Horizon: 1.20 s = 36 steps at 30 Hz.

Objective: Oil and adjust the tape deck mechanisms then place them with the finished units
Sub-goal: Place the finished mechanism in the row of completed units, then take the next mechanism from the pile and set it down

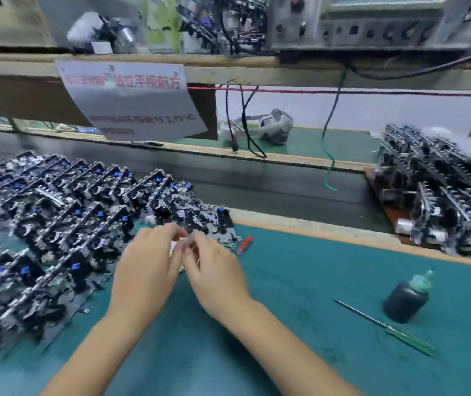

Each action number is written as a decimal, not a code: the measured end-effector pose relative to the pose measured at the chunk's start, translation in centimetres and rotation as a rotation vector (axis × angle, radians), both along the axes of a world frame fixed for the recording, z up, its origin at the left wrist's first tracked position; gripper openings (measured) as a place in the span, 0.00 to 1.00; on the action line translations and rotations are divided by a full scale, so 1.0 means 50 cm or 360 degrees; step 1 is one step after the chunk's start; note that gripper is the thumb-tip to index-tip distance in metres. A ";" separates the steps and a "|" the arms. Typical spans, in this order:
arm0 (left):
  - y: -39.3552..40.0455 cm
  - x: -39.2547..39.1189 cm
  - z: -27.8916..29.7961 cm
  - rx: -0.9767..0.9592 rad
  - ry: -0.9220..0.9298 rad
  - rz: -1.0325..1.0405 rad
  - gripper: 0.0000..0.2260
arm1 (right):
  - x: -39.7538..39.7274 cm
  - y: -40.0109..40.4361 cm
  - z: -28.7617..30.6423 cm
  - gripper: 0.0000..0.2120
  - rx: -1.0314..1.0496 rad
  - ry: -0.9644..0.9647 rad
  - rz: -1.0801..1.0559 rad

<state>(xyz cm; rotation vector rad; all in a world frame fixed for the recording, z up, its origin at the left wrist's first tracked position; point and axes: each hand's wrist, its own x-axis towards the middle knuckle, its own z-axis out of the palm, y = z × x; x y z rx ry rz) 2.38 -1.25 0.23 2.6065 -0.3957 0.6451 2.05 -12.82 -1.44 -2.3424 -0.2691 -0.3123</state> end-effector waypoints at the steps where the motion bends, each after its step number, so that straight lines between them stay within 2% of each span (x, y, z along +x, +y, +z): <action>1: 0.035 0.008 0.008 0.0131 -0.0078 0.0126 0.05 | 0.018 0.030 0.000 0.10 -0.0027 -0.0024 0.0070; 3: 0.103 0.019 0.019 0.0323 -0.0089 0.0433 0.09 | 0.055 0.085 0.003 0.14 -0.0117 -0.0087 0.0193; 7: 0.202 0.024 0.020 0.0502 0.0362 0.0810 0.20 | 0.111 0.173 0.020 0.27 -0.0472 -0.0317 0.0440; 10: 0.226 0.008 0.011 0.0567 0.0473 0.0851 0.23 | 0.143 0.201 0.019 0.23 -0.0904 -0.0562 0.0587; 13: 0.232 0.002 0.008 0.0318 0.0414 0.0852 0.24 | 0.164 0.206 0.013 0.20 -0.1169 -0.0726 0.0627; 17: 0.244 0.004 0.004 0.0330 0.0353 0.0821 0.16 | 0.179 0.207 0.021 0.17 -0.1247 -0.0874 0.0645; 20: 0.251 0.012 0.003 0.0386 0.0239 0.0751 0.15 | 0.186 0.209 0.031 0.17 -0.1303 -0.0922 0.0723; 23: 0.250 0.034 0.002 0.0592 0.0089 0.0622 0.16 | 0.193 0.210 0.042 0.17 -0.1349 -0.0920 0.0794; 26: 0.243 0.057 0.008 0.0687 0.0067 0.0625 0.11 | 0.192 0.206 0.048 0.15 -0.1361 -0.0905 0.0826; 30: 0.246 0.074 0.015 0.0620 0.0012 0.0601 0.05 | 0.186 0.197 0.032 0.16 -0.1452 -0.0963 0.0850; 36: 0.211 0.057 0.032 0.0324 -0.0082 0.0513 0.04 | 0.165 0.157 0.050 0.28 -0.1358 -0.0959 0.0752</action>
